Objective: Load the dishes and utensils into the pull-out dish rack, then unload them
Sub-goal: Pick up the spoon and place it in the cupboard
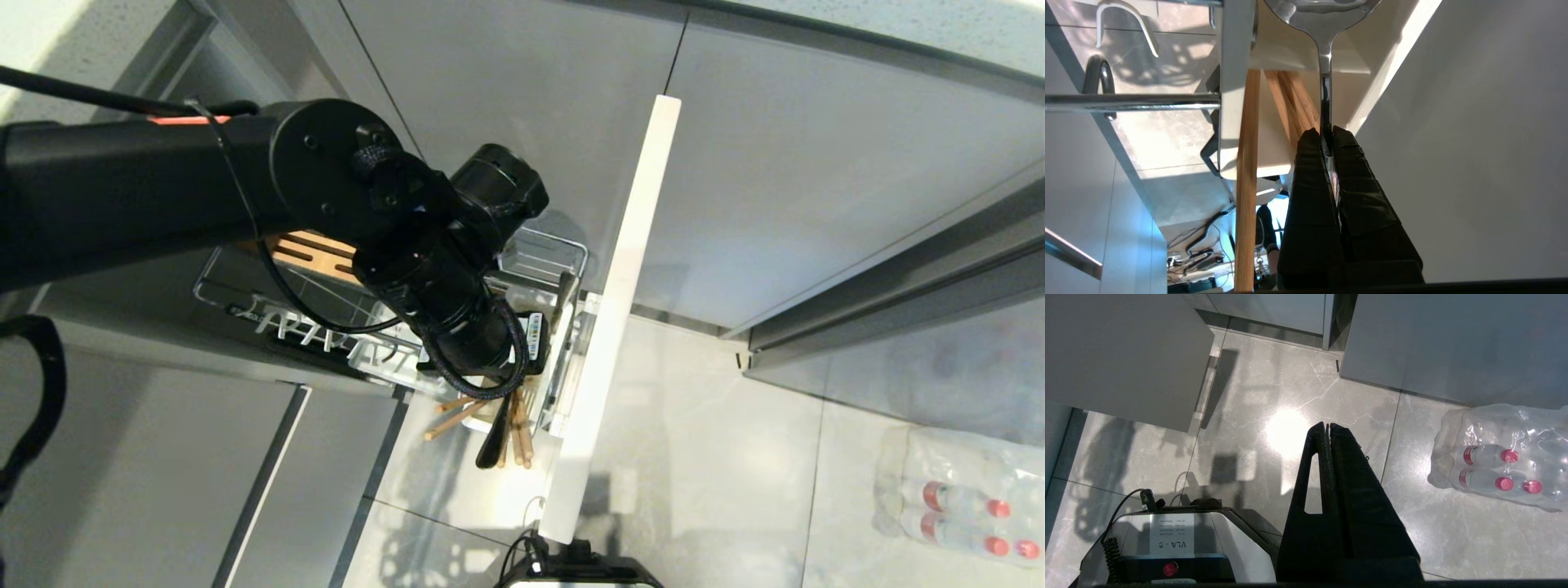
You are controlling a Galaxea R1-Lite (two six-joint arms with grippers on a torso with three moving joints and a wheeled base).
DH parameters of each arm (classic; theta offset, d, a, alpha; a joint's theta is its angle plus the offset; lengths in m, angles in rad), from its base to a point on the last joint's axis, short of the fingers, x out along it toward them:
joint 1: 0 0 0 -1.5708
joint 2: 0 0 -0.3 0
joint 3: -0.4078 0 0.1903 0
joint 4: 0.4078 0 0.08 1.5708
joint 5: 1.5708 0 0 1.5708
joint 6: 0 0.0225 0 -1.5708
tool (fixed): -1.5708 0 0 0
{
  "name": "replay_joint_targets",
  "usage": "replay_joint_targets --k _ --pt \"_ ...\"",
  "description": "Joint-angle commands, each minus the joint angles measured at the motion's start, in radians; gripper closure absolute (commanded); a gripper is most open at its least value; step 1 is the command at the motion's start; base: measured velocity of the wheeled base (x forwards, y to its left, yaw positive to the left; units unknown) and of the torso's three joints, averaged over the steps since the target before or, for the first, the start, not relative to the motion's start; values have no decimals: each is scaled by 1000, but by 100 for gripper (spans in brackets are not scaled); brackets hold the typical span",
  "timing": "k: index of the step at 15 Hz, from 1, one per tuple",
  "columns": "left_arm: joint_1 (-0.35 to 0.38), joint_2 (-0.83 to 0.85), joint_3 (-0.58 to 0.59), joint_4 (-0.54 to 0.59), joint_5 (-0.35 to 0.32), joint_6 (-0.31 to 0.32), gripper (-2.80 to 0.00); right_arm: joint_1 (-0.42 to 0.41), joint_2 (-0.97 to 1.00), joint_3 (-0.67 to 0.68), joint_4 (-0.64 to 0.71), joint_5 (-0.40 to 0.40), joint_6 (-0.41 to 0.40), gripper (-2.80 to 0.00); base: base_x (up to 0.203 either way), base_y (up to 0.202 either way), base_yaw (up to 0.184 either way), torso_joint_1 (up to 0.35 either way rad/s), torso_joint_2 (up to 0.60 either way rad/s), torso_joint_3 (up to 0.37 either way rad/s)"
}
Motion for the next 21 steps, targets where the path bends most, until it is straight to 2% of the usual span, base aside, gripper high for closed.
replay_joint_targets --k 1,8,21 --pt "8 11 -10 2 1 -3 0 0 2 0 0 0 0 0 0 0 0 0 0 0" --pt "19 11 -10 0 -20 -3 0 1 2 0 0 0 0 0 0 0 0 0 0 0" --pt "29 8 -10 -13 -22 -2 0 0 2 0 0 0 0 0 0 0 0 0 0 0"
